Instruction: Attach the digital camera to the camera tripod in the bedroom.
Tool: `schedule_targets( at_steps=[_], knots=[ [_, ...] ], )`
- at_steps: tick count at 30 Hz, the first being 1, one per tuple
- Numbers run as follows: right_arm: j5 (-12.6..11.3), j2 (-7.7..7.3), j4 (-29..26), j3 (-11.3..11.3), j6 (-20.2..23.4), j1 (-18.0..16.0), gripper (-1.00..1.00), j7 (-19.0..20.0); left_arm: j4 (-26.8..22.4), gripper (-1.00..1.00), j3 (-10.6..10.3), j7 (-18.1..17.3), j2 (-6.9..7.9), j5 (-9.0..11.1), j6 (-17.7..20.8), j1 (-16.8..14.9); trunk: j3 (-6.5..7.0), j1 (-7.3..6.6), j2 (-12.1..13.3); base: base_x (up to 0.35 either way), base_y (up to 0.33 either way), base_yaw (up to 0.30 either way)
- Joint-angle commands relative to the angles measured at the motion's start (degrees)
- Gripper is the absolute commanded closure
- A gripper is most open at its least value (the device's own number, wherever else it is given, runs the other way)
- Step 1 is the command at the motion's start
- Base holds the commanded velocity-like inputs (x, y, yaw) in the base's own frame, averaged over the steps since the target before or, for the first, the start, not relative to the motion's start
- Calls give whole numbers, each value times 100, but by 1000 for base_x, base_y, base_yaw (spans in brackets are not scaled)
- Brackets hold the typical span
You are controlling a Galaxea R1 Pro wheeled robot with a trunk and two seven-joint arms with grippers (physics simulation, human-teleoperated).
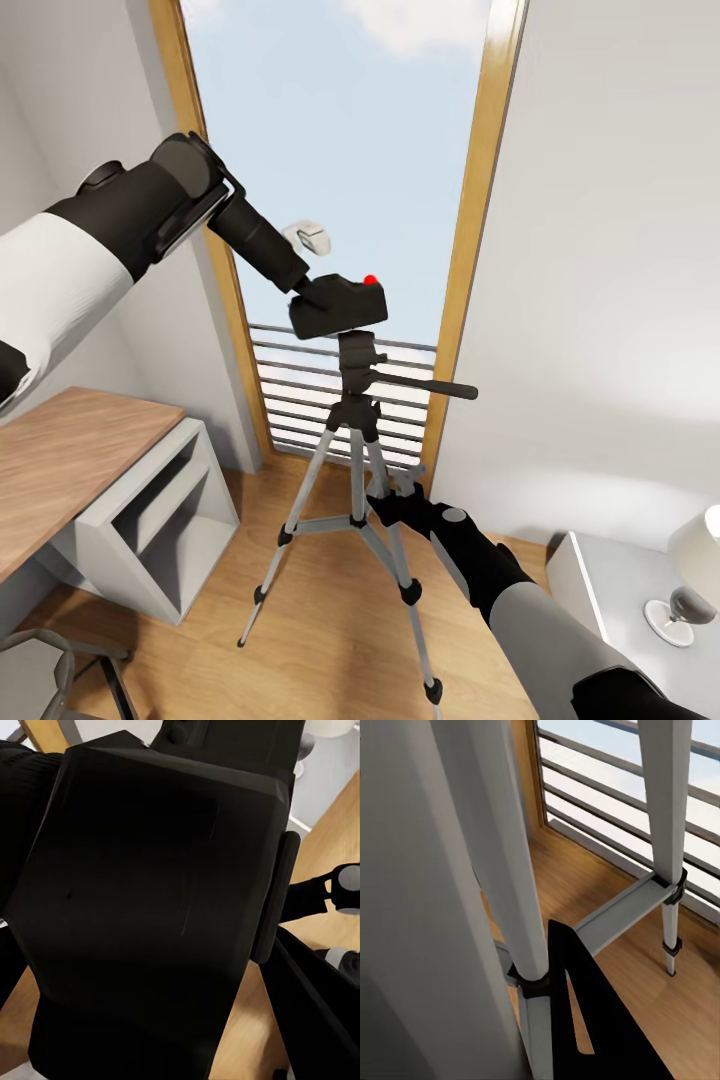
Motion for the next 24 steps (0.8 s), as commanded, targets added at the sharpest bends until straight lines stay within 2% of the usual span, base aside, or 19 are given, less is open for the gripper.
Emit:
schedule_targets(
  at_steps=[1,14,24],
  knots=[
    [28,0,-4,-4,33,-4,100,6,-7,100,-32,6,10,59,59,-13,-13,4,-12,0,0,0],
    [31,0,-4,-4,33,-4,100,6,23,100,27,15,-35,76,44,-13,-13,4,-12,0,0,0],
    [31,0,-3,-4,33,-4,100,13,101,100,16,100,-172,74,25,-5,-13,4,-12,0,0,0]
  ],
)
